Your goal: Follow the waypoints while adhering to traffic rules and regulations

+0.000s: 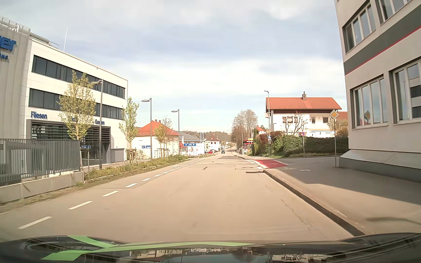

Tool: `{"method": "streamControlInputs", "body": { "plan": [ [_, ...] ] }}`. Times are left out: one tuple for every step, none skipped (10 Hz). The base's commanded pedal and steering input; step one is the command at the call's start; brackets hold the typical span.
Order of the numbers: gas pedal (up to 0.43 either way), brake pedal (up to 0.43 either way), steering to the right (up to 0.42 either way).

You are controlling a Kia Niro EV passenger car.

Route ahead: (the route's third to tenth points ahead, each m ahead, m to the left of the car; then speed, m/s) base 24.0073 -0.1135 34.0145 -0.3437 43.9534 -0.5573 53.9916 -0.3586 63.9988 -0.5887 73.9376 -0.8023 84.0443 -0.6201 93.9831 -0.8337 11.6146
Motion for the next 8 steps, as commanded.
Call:
{"method": "streamControlInputs", "body": {
  "plan": [
    [0.047, 0.000, 0.000],
    [0.047, 0.000, 0.000],
    [0.047, 0.000, 0.000],
    [0.047, 0.000, 0.000],
    [0.047, 0.000, 0.002],
    [0.020, 0.000, 0.003],
    [0.000, 0.000, 0.003],
    [0.000, 0.000, 0.003]
  ]
}}
